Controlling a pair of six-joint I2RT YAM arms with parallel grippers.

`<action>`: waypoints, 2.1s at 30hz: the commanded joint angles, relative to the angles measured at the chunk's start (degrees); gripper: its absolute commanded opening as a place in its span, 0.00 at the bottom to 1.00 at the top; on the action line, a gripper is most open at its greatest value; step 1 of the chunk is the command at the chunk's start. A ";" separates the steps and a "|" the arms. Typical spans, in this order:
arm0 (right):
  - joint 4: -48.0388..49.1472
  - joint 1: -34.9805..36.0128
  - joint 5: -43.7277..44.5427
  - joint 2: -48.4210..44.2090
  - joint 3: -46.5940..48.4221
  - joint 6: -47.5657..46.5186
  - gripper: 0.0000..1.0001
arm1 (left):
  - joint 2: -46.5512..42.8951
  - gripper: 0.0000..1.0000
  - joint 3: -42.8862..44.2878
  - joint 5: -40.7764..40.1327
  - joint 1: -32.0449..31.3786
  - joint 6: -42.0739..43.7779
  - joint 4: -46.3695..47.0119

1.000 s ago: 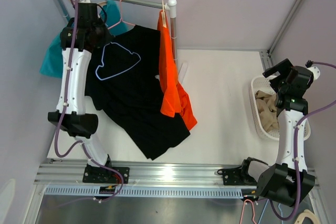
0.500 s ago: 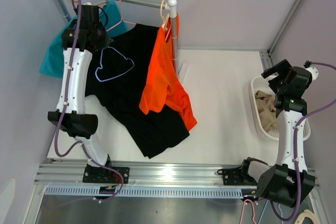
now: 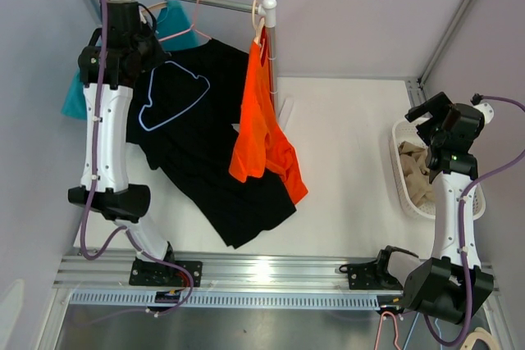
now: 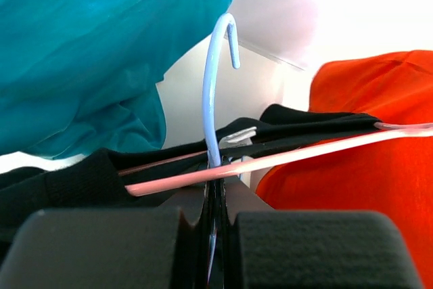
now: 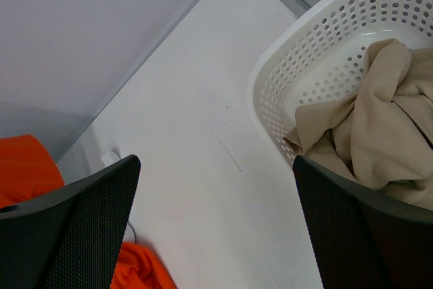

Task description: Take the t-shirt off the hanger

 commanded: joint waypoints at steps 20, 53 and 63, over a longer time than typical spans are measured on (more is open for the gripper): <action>2.92 2.03 -1.63 -0.54 -0.25 -0.36 1.00 | -4.97 0.01 -11.45 -9.09 -4.46 -1.44 -2.34; 5.20 5.81 -4.27 -0.54 -3.15 -1.16 0.99 | -0.58 0.01 -4.08 6.83 -1.04 -7.41 -6.12; 5.29 6.07 -5.41 -1.59 -4.11 -0.98 1.00 | -0.14 0.01 -2.24 17.03 4.33 -13.75 -6.99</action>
